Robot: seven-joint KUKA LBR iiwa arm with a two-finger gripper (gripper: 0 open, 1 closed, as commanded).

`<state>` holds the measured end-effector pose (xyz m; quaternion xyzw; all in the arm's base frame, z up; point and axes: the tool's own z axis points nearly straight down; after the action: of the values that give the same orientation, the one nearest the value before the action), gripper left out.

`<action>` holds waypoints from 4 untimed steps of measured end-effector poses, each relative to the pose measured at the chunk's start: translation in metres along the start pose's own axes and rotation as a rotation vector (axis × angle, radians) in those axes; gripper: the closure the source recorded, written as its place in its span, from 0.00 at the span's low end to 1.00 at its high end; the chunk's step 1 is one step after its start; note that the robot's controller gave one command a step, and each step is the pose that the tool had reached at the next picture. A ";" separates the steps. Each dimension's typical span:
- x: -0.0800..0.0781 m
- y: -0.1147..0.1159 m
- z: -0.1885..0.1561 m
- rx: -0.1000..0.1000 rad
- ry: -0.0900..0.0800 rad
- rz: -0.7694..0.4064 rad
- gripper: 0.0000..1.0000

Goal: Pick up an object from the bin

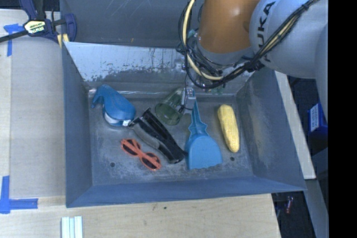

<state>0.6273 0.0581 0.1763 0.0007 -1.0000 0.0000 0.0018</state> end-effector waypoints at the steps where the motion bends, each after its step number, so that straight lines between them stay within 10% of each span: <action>1: -0.001 0.000 -0.005 -0.001 -0.008 0.002 0.00; 2: 0.040 0.040 0.106 0.000 -0.001 0.166 0.00; 3: 0.029 0.017 0.063 -0.003 -0.023 0.267 0.00; 4: 0.043 0.036 0.076 -0.003 -0.009 0.379 0.00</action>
Offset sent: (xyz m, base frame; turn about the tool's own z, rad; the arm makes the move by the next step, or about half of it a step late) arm -0.0409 0.0396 -0.1063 0.1688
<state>0.5836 0.0941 0.1007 -0.1875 -0.9823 -0.0013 -0.0024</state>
